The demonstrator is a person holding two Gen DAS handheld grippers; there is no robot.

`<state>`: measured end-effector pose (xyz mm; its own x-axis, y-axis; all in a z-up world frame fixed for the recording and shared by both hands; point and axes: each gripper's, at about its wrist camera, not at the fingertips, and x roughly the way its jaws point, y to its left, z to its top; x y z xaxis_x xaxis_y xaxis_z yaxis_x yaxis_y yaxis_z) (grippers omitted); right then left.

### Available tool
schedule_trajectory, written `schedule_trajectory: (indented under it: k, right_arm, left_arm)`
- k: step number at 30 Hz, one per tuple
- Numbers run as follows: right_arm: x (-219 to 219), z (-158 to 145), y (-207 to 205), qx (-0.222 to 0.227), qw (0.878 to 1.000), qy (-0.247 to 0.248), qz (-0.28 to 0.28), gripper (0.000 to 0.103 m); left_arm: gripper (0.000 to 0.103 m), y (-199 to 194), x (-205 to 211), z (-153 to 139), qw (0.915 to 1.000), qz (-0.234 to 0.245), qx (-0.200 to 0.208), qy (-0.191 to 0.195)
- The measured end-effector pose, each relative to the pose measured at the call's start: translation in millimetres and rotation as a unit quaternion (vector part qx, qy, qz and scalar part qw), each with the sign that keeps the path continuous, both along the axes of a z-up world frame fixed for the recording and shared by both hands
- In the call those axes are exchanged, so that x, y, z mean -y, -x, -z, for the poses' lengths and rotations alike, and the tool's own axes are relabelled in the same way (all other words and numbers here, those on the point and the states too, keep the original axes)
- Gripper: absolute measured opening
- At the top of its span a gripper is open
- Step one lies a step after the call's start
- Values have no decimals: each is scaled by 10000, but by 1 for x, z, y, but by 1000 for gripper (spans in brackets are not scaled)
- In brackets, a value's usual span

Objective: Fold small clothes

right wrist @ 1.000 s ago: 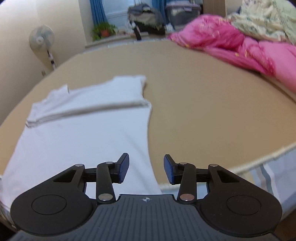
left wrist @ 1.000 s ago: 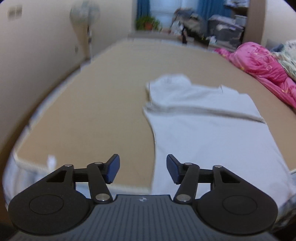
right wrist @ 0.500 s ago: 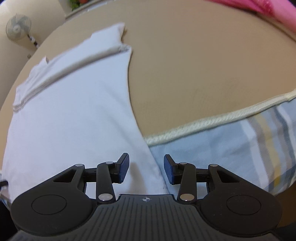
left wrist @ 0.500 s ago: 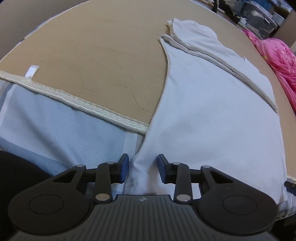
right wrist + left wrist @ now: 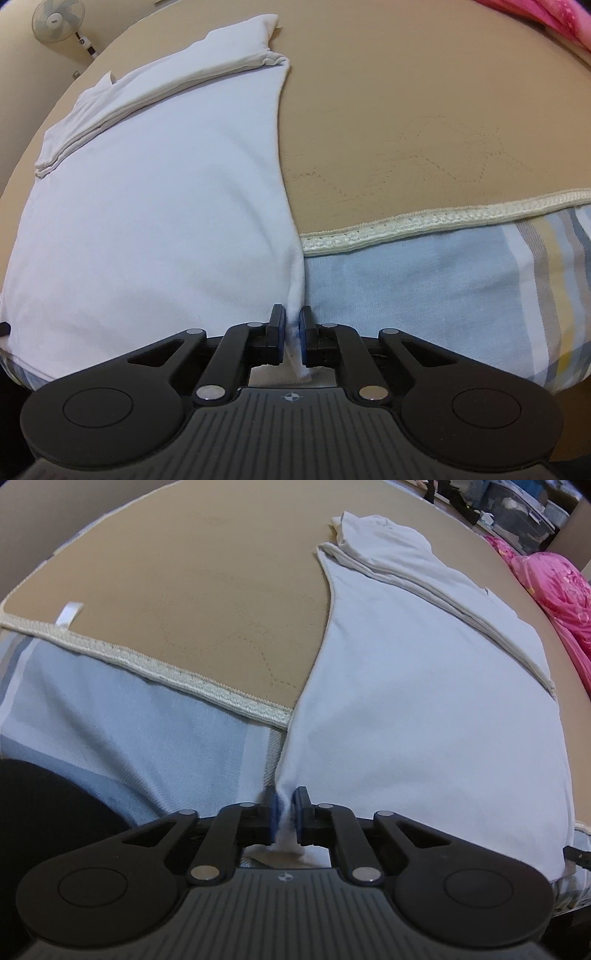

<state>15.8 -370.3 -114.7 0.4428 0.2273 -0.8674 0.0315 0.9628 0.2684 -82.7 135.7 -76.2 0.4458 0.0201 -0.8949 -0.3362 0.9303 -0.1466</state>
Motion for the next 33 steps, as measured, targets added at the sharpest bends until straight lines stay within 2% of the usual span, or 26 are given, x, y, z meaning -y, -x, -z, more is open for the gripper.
schedule_trajectory:
  k: [24,27,30,33]
  right_arm:
    - [-7,0,-2,-77,9999,135,6,8]
    - [-7,-2,0,37,9999,97,10,5]
    - [2,-17,2,385,9988,-243,186,5]
    - [26,-46,9,874,9910,-860,540,4]
  left_arm:
    - [10,-3,-2,0,10000,-12,-66,16]
    - [7,-6,2,0,9999,73,-51,-78]
    - [6,-10,3,-3,9999,129,-31,-104]
    - [5,-8,1,-23,9991,291,298,27]
